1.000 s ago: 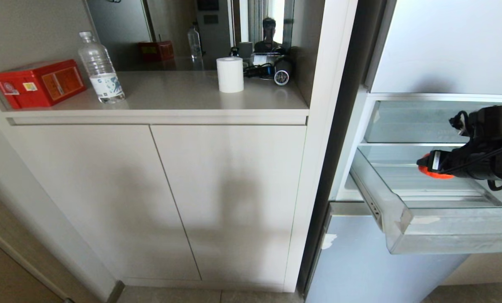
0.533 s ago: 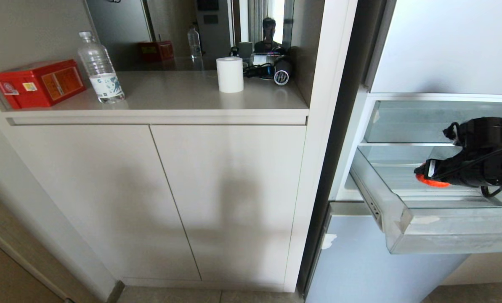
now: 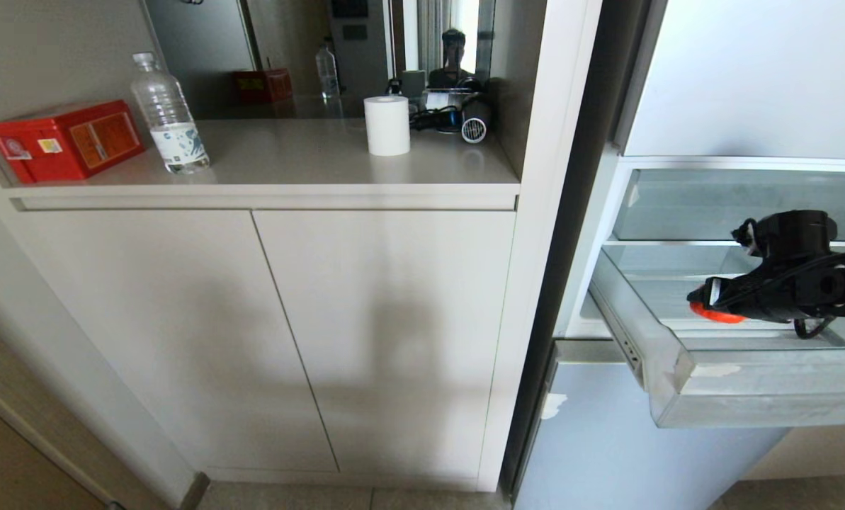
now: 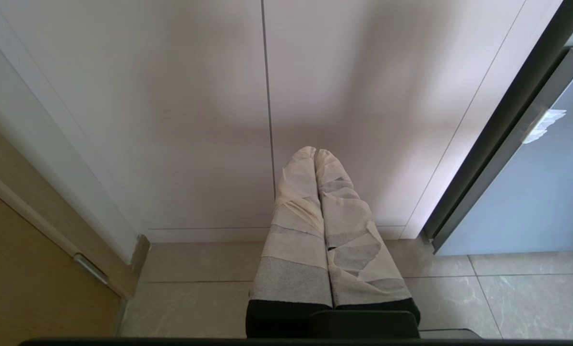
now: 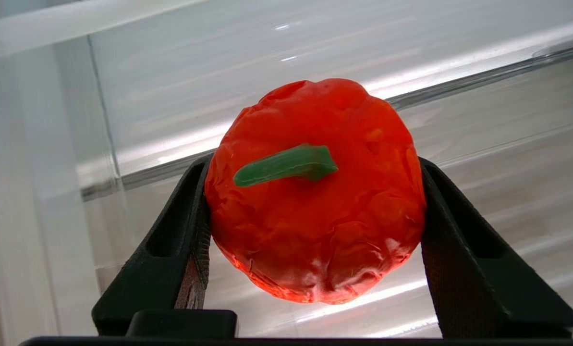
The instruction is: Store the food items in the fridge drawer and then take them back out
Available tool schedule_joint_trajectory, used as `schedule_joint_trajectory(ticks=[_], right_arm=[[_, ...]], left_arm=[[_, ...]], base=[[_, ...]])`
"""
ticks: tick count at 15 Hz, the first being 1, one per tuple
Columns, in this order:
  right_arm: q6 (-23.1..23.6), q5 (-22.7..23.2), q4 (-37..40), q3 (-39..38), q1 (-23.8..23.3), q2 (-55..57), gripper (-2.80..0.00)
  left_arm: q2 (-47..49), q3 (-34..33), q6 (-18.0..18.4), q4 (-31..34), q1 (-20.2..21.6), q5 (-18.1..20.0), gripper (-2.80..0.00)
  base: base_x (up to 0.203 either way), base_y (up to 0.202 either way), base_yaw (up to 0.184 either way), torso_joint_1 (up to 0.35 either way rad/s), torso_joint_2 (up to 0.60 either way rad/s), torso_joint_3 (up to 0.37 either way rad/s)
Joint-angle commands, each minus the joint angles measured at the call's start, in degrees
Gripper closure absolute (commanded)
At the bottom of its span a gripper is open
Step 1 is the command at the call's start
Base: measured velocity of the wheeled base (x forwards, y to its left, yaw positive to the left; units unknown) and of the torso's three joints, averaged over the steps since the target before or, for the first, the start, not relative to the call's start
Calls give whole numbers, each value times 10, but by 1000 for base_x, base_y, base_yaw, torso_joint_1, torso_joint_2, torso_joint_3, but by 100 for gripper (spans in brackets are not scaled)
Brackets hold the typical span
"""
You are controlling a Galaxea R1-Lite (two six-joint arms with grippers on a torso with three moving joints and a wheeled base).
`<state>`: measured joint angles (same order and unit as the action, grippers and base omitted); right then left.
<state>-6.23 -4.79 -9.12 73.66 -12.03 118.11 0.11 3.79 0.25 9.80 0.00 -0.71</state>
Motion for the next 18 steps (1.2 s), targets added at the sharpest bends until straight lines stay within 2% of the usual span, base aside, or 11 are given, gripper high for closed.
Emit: schedule_joint_trajectory(ticks=[1, 5, 6, 13, 18], right_arm=[[-1, 0, -1, 4, 0, 12, 0], [0, 10, 0, 10, -4, 19, 0], [0, 10, 0, 10, -4, 20, -280], [-2, 10, 0, 9, -7, 18, -280], [-3, 11, 0, -14, -14, -65, -280]], left_arm=[[0, 0, 0, 0, 0, 0, 0], [0, 0, 0, 0, 0, 0, 0], [0, 0, 0, 0, 0, 0, 0], [0, 0, 0, 0, 0, 0, 0], [0, 0, 0, 0, 0, -1, 0]], base=[[0, 0, 0, 0, 0, 0], [0, 0, 0, 0, 0, 0], [0, 0, 0, 0, 0, 0], [0, 0, 0, 0, 0, 0], [0, 0, 0, 0, 0, 0]])
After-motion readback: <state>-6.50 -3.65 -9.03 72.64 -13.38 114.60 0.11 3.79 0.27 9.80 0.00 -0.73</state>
